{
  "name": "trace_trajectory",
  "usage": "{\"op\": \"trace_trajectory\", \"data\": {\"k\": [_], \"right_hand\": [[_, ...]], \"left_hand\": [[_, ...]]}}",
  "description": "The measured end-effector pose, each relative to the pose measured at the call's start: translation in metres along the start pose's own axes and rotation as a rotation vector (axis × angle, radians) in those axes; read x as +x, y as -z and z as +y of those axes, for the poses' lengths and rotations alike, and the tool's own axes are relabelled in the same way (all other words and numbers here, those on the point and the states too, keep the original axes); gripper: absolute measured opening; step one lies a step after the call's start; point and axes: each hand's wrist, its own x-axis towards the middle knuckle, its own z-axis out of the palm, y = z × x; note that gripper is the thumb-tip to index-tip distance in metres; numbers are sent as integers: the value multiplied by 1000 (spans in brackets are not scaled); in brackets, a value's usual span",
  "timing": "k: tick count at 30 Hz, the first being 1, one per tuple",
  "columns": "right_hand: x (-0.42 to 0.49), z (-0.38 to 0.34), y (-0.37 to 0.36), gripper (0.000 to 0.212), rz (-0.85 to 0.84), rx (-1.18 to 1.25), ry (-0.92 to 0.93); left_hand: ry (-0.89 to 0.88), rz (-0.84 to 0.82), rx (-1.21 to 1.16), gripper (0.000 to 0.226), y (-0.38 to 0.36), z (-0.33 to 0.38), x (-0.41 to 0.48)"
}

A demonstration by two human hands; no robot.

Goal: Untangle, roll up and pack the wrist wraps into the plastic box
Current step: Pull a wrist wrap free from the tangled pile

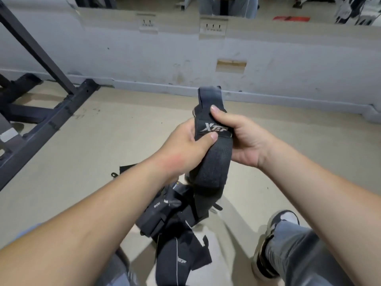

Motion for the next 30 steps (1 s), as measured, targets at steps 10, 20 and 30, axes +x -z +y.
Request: {"op": "trace_trajectory", "data": {"k": [10, 20, 30], "right_hand": [[22, 52, -9, 17, 297, -80, 138], [15, 49, -12, 42, 197, 102, -103], [22, 69, -4, 48, 147, 160, -193]], "left_hand": [[194, -59, 137, 21, 0, -36, -8], [92, 362, 379, 45, 23, -48, -16], [222, 152, 248, 40, 25, -58, -7]]}}
